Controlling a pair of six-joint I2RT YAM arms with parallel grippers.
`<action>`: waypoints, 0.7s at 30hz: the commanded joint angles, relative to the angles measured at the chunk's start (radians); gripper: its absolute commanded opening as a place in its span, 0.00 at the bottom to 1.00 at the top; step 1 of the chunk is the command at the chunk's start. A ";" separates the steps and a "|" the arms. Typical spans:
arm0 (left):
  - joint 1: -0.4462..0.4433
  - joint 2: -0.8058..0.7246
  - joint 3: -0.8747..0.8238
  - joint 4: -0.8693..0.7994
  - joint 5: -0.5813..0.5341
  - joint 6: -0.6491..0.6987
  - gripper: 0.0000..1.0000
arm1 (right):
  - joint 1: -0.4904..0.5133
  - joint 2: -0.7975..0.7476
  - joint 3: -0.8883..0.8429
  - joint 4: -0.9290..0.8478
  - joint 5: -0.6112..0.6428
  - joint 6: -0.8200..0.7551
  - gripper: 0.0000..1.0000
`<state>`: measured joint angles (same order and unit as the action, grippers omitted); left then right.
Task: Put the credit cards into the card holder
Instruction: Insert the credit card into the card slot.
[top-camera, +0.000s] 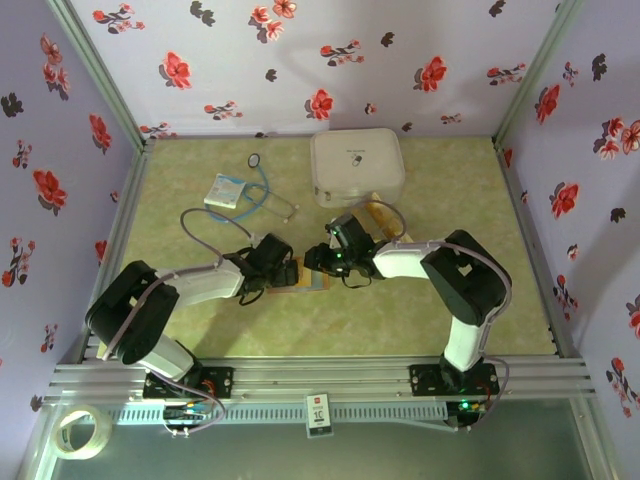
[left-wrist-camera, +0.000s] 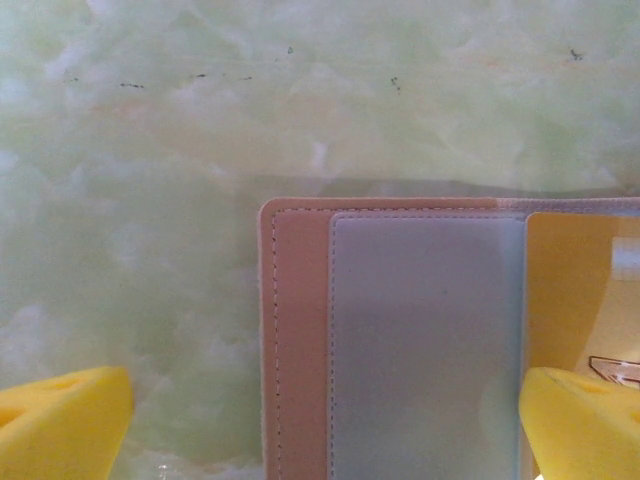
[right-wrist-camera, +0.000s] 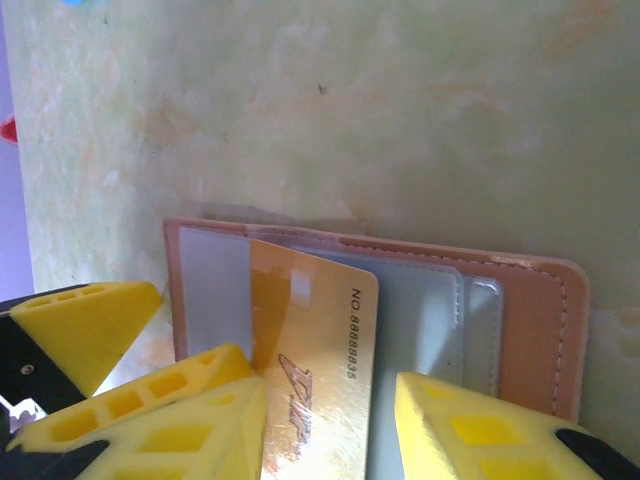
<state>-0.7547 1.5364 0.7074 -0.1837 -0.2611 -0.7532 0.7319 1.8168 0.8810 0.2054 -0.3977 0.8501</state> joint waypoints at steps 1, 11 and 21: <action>-0.010 0.028 -0.025 0.021 0.011 -0.021 1.00 | -0.002 0.023 -0.004 0.010 -0.025 0.021 0.38; -0.010 0.027 -0.031 0.026 0.011 -0.022 1.00 | 0.004 0.030 0.004 0.046 -0.061 0.024 0.34; -0.010 0.025 -0.036 0.026 0.010 -0.022 1.00 | 0.018 0.027 0.012 0.049 -0.065 0.021 0.24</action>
<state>-0.7586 1.5364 0.6994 -0.1715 -0.2699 -0.7532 0.7406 1.8347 0.8810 0.2363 -0.4473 0.8665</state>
